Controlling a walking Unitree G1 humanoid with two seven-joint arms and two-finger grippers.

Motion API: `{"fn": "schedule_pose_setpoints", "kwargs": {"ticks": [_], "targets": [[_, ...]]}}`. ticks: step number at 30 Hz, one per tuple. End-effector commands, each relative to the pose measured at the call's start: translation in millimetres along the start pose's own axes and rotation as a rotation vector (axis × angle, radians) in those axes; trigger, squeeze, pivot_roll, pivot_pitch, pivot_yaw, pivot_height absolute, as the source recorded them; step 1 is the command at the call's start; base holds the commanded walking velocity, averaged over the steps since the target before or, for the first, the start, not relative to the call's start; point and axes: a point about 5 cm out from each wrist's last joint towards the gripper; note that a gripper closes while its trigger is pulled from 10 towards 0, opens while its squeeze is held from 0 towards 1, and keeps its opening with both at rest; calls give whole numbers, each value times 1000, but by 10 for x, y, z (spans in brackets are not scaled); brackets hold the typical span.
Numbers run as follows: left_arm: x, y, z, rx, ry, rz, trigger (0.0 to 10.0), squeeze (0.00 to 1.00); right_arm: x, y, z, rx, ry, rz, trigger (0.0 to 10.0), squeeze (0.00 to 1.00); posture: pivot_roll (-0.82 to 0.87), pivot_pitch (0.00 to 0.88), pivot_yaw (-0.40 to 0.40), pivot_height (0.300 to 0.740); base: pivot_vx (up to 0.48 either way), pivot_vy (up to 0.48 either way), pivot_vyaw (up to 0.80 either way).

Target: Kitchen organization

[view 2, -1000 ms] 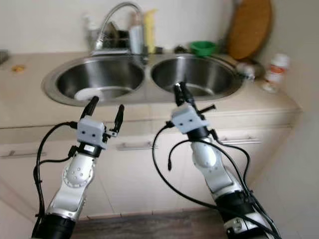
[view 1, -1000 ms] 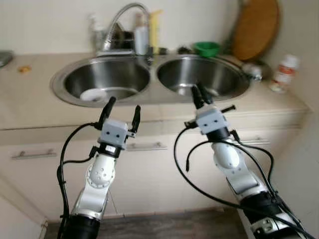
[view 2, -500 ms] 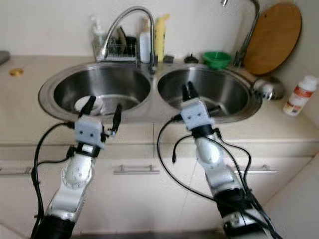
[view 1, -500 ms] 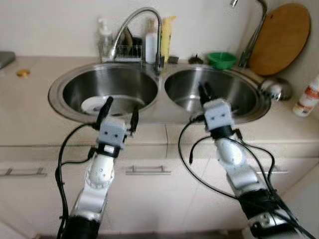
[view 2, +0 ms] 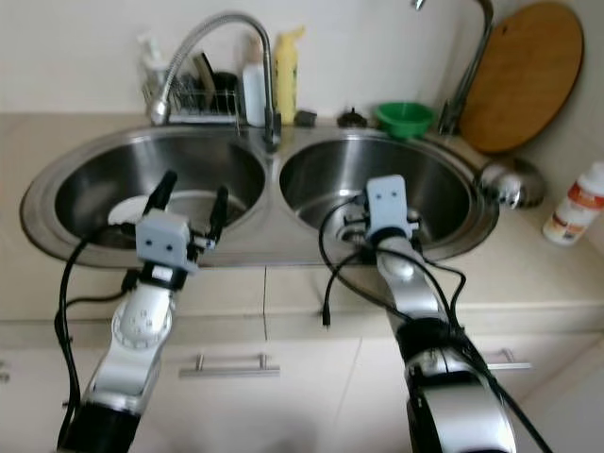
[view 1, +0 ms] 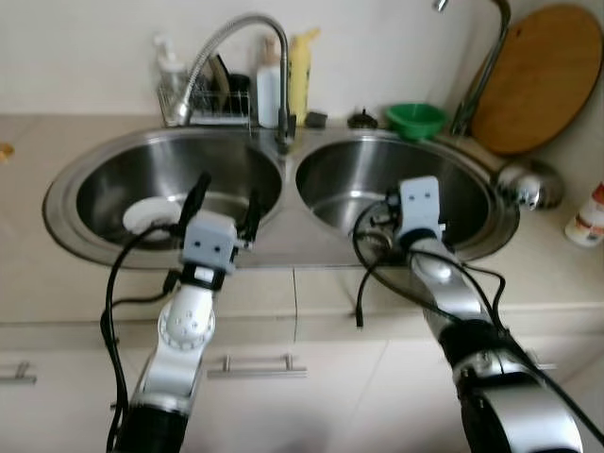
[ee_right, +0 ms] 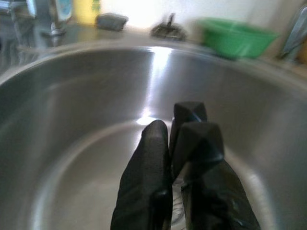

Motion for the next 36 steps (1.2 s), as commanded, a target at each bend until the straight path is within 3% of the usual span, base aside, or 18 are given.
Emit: {"fn": "schedule_pose_setpoints", "kwargs": {"ticks": [1, 8, 9, 23, 28, 33, 34, 35, 36], "targets": [[13, 18, 39, 6, -13, 4, 10000, 0, 24, -9, -58, 37, 86, 9, 10000, 0, 109, 0, -36, 740, 0, 0, 0], [19, 15, 48, 10, -12, 6, 10000, 0, 88, -32, 66, 61, 84, 43, 10000, 0, 119, 0, -45, 740, 0, 0, 0], [13, 14, 48, 10, -10, 7, 10000, 0, 95, -26, 74, 70, 88, 62, 10000, 1000, 122, 0, -47, 740, 0, 0, 0], [-7, -8, 31, 7, -1, 0, 10000, 0, 112, -45, 228, 143, -14, 87, 10000, 1000, 108, 0, -37, 740, 0, 0, 0], [-37, -41, 6, -1, 10, -15, 10000, 0, 2, 24, 515, 297, -268, 155, 10000, 1000, 102, 0, -38, 740, 0, 0, 0], [-55, -57, -5, -8, 17, -19, 10000, 0, -85, 30, 556, 325, -346, 161, 10000, 1000, 98, 0, -41, 740, 0, 0, 0], [-72, -76, -14, -15, 23, -24, 10000, 0, -171, 21, 525, 321, -391, 146, 10000, 839, 93, 0, -42, 740, 0, 0, 0], [-79, -85, -17, -19, 25, -27, 10000, 0, -208, 13, 505, 318, -404, 132, 10000, 839, 93, 0, -42, 740, 0, 0, 0], [-90, -96, -22, -22, 28, -34, 10000, 0, -258, -8, 475, 308, -414, 112, 10000, 0, 87, 0, -39, 740, 0, 0, 0]]}}
Point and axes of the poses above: a point about 5 cm out from each wrist's last joint towards the gripper, its own x axis pointing out of the wrist towards the gripper, its own z axis along the axis of the wrist's last joint, y = z × x, and after that the axes turned 1 degree about -x, right-handed
